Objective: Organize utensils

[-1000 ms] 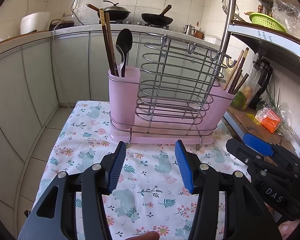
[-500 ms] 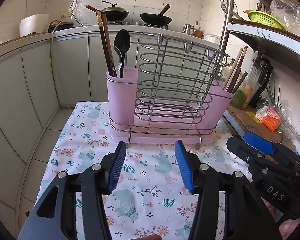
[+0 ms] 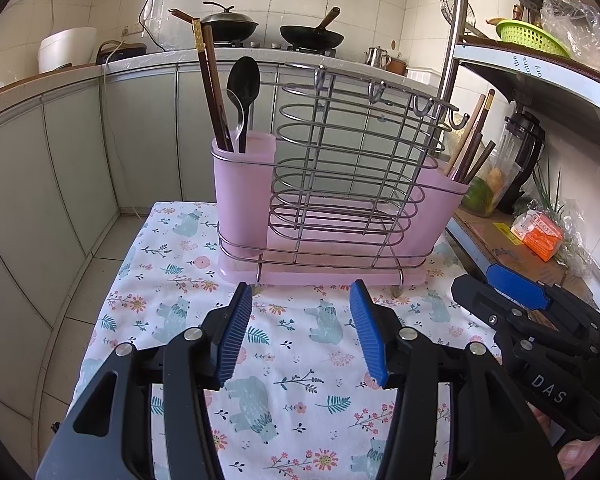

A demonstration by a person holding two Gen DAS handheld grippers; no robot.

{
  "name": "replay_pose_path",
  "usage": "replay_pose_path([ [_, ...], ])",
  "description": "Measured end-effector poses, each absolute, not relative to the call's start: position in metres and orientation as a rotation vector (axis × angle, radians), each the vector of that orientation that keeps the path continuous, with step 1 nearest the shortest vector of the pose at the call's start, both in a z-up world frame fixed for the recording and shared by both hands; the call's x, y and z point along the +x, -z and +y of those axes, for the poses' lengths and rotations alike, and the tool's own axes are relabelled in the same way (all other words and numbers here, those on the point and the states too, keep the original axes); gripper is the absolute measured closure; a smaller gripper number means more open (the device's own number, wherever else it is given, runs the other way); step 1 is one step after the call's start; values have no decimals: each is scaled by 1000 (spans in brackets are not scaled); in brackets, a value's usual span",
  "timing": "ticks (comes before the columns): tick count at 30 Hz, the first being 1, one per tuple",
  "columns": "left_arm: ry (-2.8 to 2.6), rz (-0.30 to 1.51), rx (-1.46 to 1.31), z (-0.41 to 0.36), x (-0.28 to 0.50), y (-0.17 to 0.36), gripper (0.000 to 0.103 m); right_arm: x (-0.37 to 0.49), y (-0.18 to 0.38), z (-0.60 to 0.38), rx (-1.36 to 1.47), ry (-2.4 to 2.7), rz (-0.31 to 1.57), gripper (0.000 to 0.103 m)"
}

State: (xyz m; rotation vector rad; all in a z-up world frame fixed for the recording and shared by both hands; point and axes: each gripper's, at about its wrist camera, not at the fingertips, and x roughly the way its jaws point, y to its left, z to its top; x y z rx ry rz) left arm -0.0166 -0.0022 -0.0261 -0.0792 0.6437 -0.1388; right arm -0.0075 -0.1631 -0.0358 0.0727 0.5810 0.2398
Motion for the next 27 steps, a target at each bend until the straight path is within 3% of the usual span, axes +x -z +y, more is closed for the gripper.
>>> replay_pose_path([
  [27,124,675,-70,-3,-11,36,52,-3,43,-168,79,-238,600,51],
])
